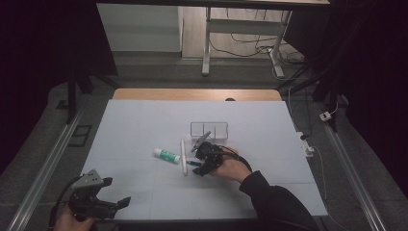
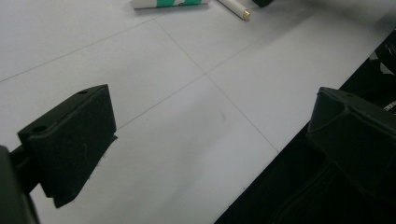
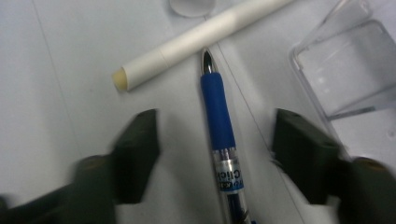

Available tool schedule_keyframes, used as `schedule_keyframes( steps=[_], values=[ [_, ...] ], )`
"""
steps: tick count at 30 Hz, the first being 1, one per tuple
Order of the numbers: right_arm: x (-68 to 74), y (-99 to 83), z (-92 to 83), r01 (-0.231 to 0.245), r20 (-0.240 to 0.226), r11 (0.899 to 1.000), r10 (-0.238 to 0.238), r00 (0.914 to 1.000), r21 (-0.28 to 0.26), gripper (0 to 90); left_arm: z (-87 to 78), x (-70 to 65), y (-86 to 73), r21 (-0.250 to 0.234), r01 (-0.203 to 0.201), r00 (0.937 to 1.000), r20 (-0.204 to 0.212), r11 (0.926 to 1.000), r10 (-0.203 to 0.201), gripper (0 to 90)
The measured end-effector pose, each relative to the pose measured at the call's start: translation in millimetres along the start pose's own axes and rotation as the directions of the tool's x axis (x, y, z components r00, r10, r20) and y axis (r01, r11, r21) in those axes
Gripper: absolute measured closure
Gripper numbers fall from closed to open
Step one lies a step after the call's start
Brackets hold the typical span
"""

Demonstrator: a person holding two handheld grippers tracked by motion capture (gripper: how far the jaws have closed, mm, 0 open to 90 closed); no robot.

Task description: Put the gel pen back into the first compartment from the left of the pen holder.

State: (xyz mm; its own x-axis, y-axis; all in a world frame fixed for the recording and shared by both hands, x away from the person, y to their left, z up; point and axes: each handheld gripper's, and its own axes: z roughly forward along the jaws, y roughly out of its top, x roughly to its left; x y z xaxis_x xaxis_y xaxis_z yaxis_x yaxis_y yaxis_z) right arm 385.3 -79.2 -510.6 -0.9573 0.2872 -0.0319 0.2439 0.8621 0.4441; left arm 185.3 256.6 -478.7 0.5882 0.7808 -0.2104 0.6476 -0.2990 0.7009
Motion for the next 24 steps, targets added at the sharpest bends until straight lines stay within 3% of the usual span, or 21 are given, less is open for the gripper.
schedule_keyframes(
  steps=[8, 18, 24],
  values=[
    [1.4, 5.8, 1.0, 0.051, -0.020, 0.999, -0.051, 0.9985, 0.003, 77.8, 0.0, -0.3, -0.1, 0.001, -0.003, 1.0000, -0.001, 1.0000, 0.003, 1.3],
    [-0.5, 3.6, 0.1, -0.033, -0.024, 0.999, 0.033, 0.9992, -0.009, 80.5, -0.4, -0.4, -0.3, 0.000, -0.007, 1.0000, 0.001, 1.0000, 0.007, 1.4],
    [-0.7, 1.0, -7.1, -0.063, -0.017, 0.996, 0.062, 0.9979, -0.063, 80.6, -0.4, -0.6, -0.3, -0.001, -0.008, 1.0000, 0.001, 1.0000, 0.008, 1.5]
  ],
)
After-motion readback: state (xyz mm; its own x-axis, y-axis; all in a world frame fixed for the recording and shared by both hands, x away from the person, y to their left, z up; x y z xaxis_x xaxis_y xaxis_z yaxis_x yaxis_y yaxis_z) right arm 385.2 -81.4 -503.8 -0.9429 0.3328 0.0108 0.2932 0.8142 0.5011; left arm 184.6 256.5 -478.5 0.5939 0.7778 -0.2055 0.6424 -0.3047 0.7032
